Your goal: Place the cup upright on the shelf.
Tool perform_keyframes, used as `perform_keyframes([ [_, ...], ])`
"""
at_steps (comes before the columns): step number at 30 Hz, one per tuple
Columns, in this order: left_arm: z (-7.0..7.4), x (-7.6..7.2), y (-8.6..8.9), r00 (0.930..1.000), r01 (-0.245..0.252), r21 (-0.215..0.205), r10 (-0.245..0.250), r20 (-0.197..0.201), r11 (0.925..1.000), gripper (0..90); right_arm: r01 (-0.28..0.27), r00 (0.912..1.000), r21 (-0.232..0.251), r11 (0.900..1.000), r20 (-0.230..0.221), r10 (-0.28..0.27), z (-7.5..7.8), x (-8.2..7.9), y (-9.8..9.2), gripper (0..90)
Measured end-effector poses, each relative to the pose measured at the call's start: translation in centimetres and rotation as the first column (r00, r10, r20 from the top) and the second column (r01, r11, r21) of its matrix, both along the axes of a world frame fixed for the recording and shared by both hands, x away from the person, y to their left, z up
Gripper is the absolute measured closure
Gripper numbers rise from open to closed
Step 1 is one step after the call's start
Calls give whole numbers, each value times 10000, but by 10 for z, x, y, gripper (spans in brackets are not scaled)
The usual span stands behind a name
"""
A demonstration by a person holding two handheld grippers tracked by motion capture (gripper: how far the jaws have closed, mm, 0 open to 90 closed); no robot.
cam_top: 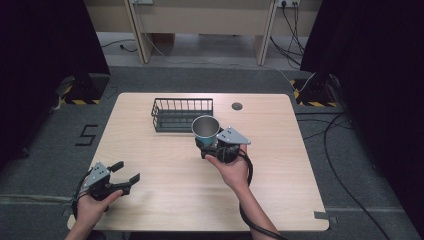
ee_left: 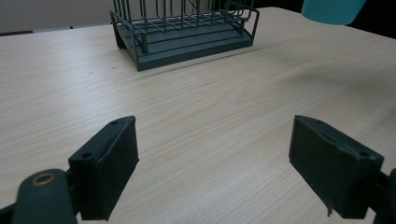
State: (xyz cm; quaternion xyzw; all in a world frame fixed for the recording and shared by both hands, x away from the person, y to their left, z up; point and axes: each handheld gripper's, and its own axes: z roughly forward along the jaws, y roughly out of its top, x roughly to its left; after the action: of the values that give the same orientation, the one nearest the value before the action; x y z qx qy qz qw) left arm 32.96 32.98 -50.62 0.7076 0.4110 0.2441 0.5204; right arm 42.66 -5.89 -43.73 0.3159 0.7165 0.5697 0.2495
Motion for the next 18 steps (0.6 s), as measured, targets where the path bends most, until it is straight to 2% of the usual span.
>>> perform_keyframes([
  [18,0,0,0,10000,23,2,-23,9,10000,152,133,9999,243,9996,24,-134,9,13,9,175],
])
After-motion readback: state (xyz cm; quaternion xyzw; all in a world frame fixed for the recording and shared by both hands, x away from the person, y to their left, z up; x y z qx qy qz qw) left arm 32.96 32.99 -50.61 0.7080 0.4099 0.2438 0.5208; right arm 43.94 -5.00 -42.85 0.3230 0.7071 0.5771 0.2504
